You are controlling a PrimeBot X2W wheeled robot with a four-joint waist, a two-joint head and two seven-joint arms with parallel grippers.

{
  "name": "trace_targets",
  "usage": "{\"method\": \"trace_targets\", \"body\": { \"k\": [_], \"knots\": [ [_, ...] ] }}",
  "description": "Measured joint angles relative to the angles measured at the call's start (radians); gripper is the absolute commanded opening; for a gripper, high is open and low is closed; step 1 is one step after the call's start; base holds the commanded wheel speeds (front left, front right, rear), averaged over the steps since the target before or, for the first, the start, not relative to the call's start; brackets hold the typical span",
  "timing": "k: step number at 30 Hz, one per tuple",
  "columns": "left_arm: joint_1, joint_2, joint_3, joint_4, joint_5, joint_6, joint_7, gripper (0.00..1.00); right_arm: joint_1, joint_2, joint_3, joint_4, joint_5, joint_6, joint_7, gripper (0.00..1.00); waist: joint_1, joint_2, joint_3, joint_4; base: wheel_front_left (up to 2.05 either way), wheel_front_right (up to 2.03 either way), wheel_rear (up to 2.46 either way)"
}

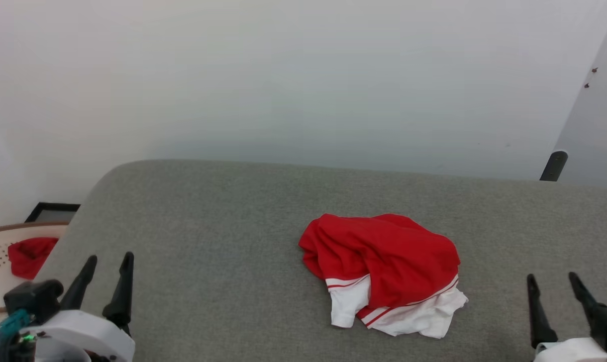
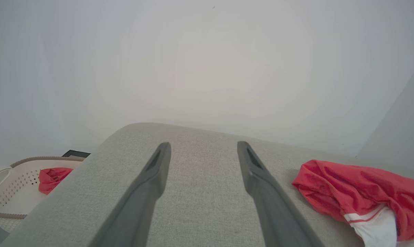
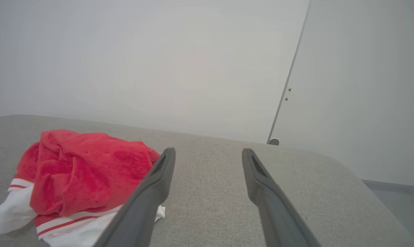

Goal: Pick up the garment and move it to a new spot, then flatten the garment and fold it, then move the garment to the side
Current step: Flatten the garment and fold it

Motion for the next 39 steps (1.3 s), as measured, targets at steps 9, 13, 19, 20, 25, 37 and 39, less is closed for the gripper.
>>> {"method": "trace_targets", "body": {
  "k": [9,13,19,20,25,37,39],
  "knots": [
    [-0.062,0.003,-0.044,-0.024,0.024,0.003,0.035,1.00,-0.032,-0.018,0.061,0.026,0.093,0.000,0.217,1.00,0.0000,0.0000,0.030,0.040,0.00,0.00,0.00],
    [-0.090,-0.013,-0.067,-0.031,0.032,0.000,0.044,1.00,-0.057,-0.027,0.066,0.042,0.128,0.000,0.339,1.00,0.0000,0.0000,0.055,0.066,0.00,0.00,0.00],
    [-0.130,-0.040,-0.093,-0.038,0.038,-0.003,0.051,1.00,-0.104,-0.028,0.044,0.074,0.157,0.000,0.492,1.00,-0.0001,0.0000,0.111,0.106,0.00,0.00,0.00],
    [-0.139,-0.047,-0.097,-0.040,0.038,-0.004,0.047,1.00,-0.118,-0.027,0.041,0.079,0.162,0.000,0.510,1.00,-0.0001,0.0000,0.124,0.111,0.00,0.00,0.00],
    [-0.170,-0.072,-0.109,-0.029,0.038,-0.009,0.035,1.00,-0.165,-0.019,0.021,0.139,0.177,0.000,0.582,1.00,0.0000,0.0000,0.186,0.138,0.00,0.00,0.00],
    [-0.203,-0.091,-0.122,0.020,0.038,-0.018,0.006,1.00,-0.251,-0.006,-0.006,0.232,0.180,-0.001,0.659,0.00,-0.0001,0.0000,0.260,0.198,0.00,0.00,0.00],
    [-0.203,-0.092,-0.120,0.031,0.038,-0.018,-0.001,1.00,-0.261,-0.006,-0.011,0.236,0.180,-0.001,0.658,0.00,-0.0001,0.0000,0.264,0.200,0.00,0.00,0.00]
  ]
}}
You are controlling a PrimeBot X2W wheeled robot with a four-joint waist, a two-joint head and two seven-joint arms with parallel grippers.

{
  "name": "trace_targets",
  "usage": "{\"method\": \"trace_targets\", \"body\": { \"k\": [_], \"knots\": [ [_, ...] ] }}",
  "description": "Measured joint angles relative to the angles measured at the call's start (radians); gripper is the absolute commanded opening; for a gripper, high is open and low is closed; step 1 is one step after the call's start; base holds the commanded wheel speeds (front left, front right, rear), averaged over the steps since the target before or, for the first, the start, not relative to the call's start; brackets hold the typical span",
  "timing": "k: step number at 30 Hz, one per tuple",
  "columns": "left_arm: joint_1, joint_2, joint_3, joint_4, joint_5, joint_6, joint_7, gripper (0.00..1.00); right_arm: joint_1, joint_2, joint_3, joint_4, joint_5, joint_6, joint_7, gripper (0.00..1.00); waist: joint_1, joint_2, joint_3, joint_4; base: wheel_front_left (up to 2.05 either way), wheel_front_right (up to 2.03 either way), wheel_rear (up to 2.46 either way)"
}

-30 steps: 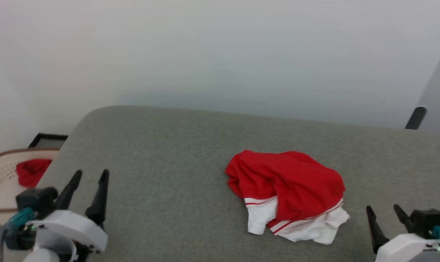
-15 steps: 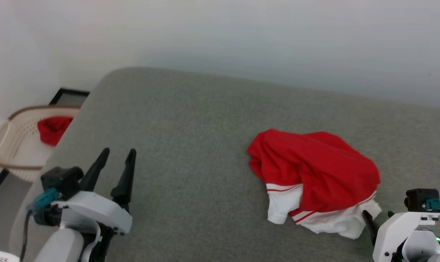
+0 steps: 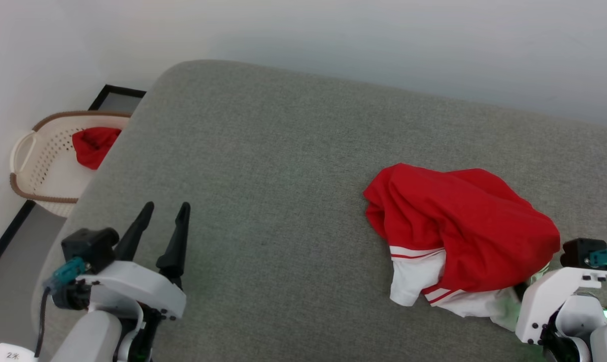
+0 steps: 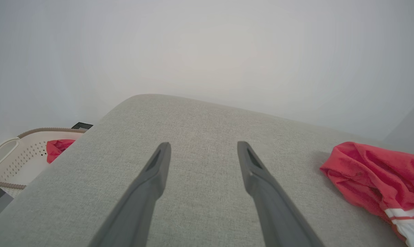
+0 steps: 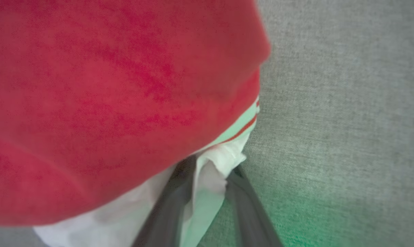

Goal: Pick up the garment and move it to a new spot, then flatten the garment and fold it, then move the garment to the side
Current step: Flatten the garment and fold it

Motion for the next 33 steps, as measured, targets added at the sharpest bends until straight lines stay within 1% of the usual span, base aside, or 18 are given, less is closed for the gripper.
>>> {"method": "trace_targets", "body": {
  "k": [4,6,7,13,20,23,24,25,26,28,29,30,31,32,33],
  "knots": [
    [0.003,0.003,0.007,0.022,-0.003,0.000,-0.009,1.00,-0.014,-0.001,-0.005,0.002,0.000,0.001,0.001,0.00,0.0000,0.0000,-0.008,-0.008,0.00,0.00,0.00],
    [0.010,0.007,0.011,0.030,-0.006,0.001,-0.015,1.00,-0.014,-0.012,-0.005,-0.005,-0.003,0.002,0.008,0.00,0.0000,0.0000,-0.018,-0.016,0.00,0.00,0.00],
    [0.022,0.010,0.016,0.040,-0.010,0.002,-0.018,1.00,-0.013,-0.033,-0.006,-0.018,-0.003,0.002,0.016,0.00,0.0000,0.0000,-0.028,-0.025,0.00,0.00,0.00],
    [0.058,0.012,0.028,0.047,-0.027,0.006,-0.028,1.00,-0.008,-0.100,-0.035,-0.077,0.000,0.001,0.044,0.00,0.0000,0.0000,-0.067,-0.060,0.00,0.00,0.00],
    [0.092,0.018,0.025,0.042,-0.036,0.006,-0.026,1.00,0.027,-0.191,-0.106,-0.113,-0.015,0.002,0.064,0.00,0.0000,-0.0001,-0.117,-0.102,0.00,0.00,0.00],
    [0.096,0.019,0.017,0.035,-0.036,0.006,-0.017,1.00,0.039,-0.229,-0.152,-0.101,-0.024,0.001,0.058,0.00,0.0000,0.0000,-0.132,-0.120,0.00,0.00,0.00],
    [0.096,0.018,0.013,0.033,-0.036,0.006,-0.016,1.00,0.042,-0.237,-0.164,-0.093,-0.031,0.001,0.054,0.02,0.0000,0.0000,-0.136,-0.124,0.00,0.00,0.00],
    [0.096,0.017,0.010,0.031,-0.036,0.006,-0.013,1.00,0.046,-0.242,-0.177,-0.082,-0.036,0.001,0.052,0.01,0.0000,0.0000,-0.140,-0.128,0.00,0.00,0.00],
    [0.096,0.017,0.009,0.031,-0.036,0.006,-0.011,1.00,0.049,-0.243,-0.192,-0.067,-0.042,0.002,0.048,0.03,0.0000,0.0000,-0.143,-0.132,0.00,0.00,0.00],
    [0.093,0.016,0.003,0.030,-0.036,0.006,-0.002,1.00,0.050,-0.244,-0.218,-0.035,-0.049,0.001,0.029,0.17,0.0000,0.0000,-0.147,-0.137,0.00,0.00,0.00],
    [0.092,0.015,0.000,0.029,-0.036,0.005,0.000,1.00,0.050,-0.242,-0.226,-0.018,-0.050,0.001,0.020,0.21,0.0000,0.0000,-0.148,-0.139,0.00,0.00,0.00],
    [0.090,0.013,-0.002,0.029,-0.036,0.005,0.002,1.00,0.050,-0.238,-0.231,0.004,-0.050,0.001,0.010,0.29,0.0000,0.0000,-0.148,-0.140,0.00,0.00,0.00],
    [0.088,0.013,-0.005,0.030,-0.036,0.004,0.005,1.00,0.050,-0.234,-0.233,0.025,-0.054,0.001,-0.003,0.43,0.0000,0.0000,-0.147,-0.141,0.00,0.00,0.00],
    [0.085,0.012,-0.008,0.030,-0.036,0.003,0.007,1.00,0.049,-0.233,-0.230,0.043,-0.064,0.001,-0.020,0.82,0.0000,0.0000,-0.147,-0.141,0.00,0.00,0.00],
    [0.081,0.012,-0.011,0.032,-0.036,0.001,0.010,1.00,0.046,-0.231,-0.229,0.063,-0.067,0.001,-0.033,1.00,0.0000,0.0000,-0.146,-0.142,0.00,0.00,0.00]
  ]
}}
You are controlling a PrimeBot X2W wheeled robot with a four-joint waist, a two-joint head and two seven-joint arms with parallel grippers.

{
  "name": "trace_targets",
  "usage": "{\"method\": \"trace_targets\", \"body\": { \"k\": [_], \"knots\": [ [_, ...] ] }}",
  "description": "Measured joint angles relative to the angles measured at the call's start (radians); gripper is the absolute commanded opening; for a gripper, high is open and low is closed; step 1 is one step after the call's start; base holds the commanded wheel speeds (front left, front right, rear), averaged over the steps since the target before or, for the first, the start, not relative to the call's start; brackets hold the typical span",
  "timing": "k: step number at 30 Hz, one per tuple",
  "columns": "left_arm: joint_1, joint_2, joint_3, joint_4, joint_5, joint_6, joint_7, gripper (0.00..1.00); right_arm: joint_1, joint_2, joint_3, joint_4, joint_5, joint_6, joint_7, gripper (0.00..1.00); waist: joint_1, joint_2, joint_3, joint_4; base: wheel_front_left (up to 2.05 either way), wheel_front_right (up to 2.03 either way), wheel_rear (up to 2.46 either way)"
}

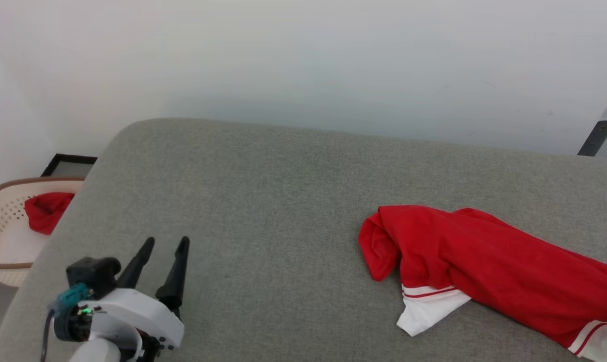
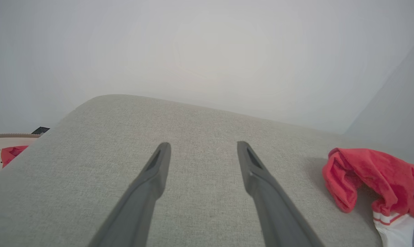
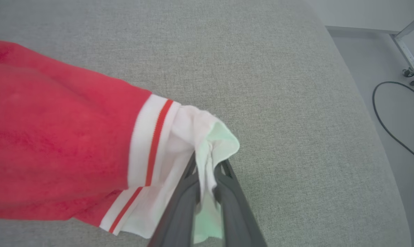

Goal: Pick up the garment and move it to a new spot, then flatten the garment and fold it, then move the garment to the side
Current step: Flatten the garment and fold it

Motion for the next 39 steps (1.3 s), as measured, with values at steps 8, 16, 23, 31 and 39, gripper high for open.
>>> {"method": "trace_targets", "body": {
  "k": [8,16,23,31,39],
  "knots": [
    [-0.014,0.000,-0.022,-0.002,-0.025,-0.024,0.057,1.00,-0.061,0.002,0.057,0.053,0.012,0.000,-0.077,1.00,0.0000,0.0000,-0.001,-0.025,0.00,0.00,0.00],
    [-0.042,0.022,-0.053,-0.077,-0.097,-0.053,0.212,1.00,-0.083,-0.003,0.110,-0.078,0.049,0.000,-0.113,1.00,0.0000,0.0000,-0.011,-0.083,0.00,0.00,0.00],
    [-0.094,0.029,-0.110,-0.147,-0.220,-0.049,0.514,1.00,-0.053,0.039,0.131,-0.246,0.080,0.000,-0.129,1.00,0.0000,0.0000,-0.015,-0.146,0.00,0.00,0.00],
    [-0.183,0.011,-0.188,-0.192,-0.325,0.031,0.839,1.00,-0.025,0.114,0.153,-0.390,0.083,0.000,-0.153,1.00,0.0000,0.0000,-0.016,-0.229,0.00,0.00,0.00],
    [-0.214,-0.021,-0.249,-0.164,-0.371,0.086,1.006,1.00,-0.009,0.158,0.164,-0.461,0.076,0.000,-0.184,1.00,0.0000,0.0000,-0.008,-0.329,0.00,0.00,0.00]
  ]
}}
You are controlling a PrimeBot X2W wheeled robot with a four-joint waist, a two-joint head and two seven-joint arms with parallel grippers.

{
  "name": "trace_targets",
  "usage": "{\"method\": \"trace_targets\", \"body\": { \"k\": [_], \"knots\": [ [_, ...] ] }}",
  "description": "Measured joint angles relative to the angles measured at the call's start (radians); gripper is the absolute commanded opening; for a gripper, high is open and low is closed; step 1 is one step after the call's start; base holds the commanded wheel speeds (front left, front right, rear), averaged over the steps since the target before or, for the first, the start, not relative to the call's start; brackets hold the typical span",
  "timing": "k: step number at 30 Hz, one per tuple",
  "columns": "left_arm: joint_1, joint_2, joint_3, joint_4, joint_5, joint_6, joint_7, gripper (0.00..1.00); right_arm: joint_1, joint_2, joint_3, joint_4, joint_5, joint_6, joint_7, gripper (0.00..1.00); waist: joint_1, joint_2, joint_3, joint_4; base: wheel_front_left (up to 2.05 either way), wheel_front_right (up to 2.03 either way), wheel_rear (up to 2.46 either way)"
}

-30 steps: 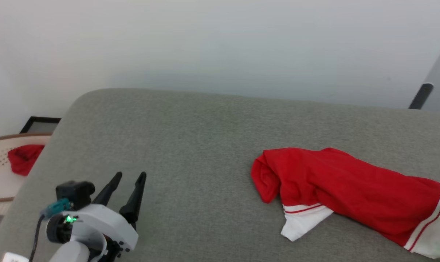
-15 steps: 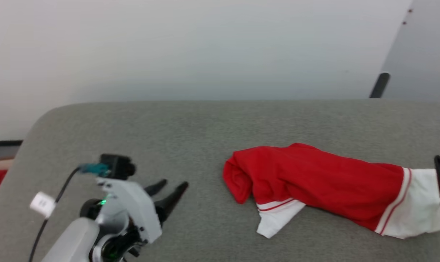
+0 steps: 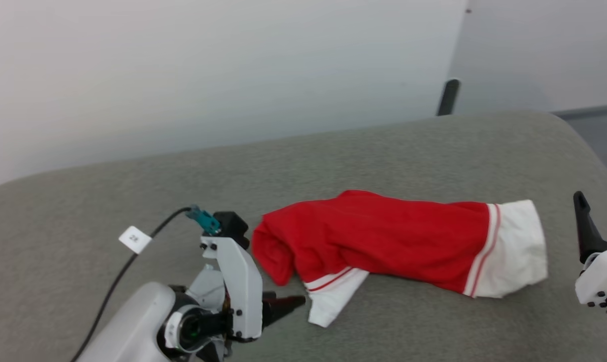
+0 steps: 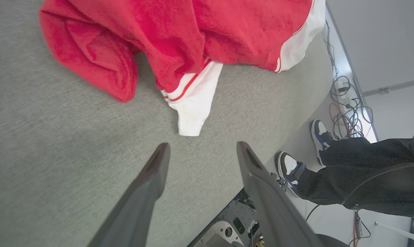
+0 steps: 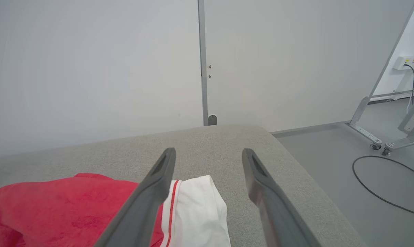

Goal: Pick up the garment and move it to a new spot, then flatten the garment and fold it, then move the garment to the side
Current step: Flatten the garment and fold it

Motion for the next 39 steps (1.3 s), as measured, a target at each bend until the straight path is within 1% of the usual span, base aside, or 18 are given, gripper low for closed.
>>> {"method": "trace_targets", "body": {
  "k": [6,13,16,18,24,31,32,33,34,39],
  "knots": [
    [-0.010,-0.017,-0.026,0.052,0.001,0.016,0.029,1.00,0.012,0.023,0.005,-0.021,-0.007,0.000,-0.039,1.00,0.0000,0.0000,0.014,-0.075,0.00,0.00,0.00],
    [-0.032,-0.012,-0.039,0.124,0.032,0.010,0.010,1.00,0.009,0.050,0.021,-0.032,-0.016,0.000,-0.123,1.00,0.0000,0.0000,0.050,-0.152,0.00,0.00,0.00],
    [-0.036,-0.011,-0.040,0.159,0.038,0.010,0.000,1.00,0.009,0.063,0.033,-0.029,-0.017,0.000,-0.146,1.00,0.0000,0.0000,0.068,-0.180,0.00,0.00,0.00],
    [-0.039,-0.007,-0.044,0.179,0.052,0.002,-0.012,1.00,0.009,0.071,0.037,-0.025,-0.015,0.000,-0.157,1.00,0.0000,0.0000,0.080,-0.196,0.00,0.00,0.00],
    [-0.042,-0.006,-0.047,0.244,0.066,0.001,-0.038,1.00,0.004,0.087,0.046,-0.019,-0.009,0.000,-0.172,1.00,0.0000,0.0000,0.116,-0.233,0.00,0.00,0.00],
    [-0.057,-0.018,-0.048,0.319,0.070,-0.016,-0.057,1.00,-0.005,0.096,0.046,-0.018,-0.007,0.000,-0.175,1.00,0.0000,0.0000,0.148,-0.249,0.00,0.00,0.00],
    [-0.060,-0.020,-0.049,0.328,0.070,-0.022,-0.059,0.91,-0.006,0.098,0.046,-0.017,-0.006,0.000,-0.176,1.00,0.0000,0.0000,0.149,-0.247,0.00,0.00,0.00],
    [-0.063,-0.023,-0.046,0.338,0.064,-0.032,-0.062,0.52,-0.006,0.099,0.047,-0.018,-0.007,0.000,-0.180,1.00,0.0000,0.0000,0.149,-0.245,0.00,0.00,0.00],
    [-0.064,-0.024,-0.041,0.351,0.057,-0.041,-0.065,0.00,-0.006,0.099,0.047,-0.017,-0.007,0.000,-0.181,1.00,0.0000,0.0000,0.149,-0.243,0.00,0.00,0.00],
    [-0.074,-0.023,-0.044,0.380,0.047,-0.073,-0.059,0.00,-0.004,0.097,0.039,-0.020,-0.015,0.000,-0.176,1.00,0.0000,0.0000,0.135,-0.224,0.00,0.00,0.00]
  ]
}}
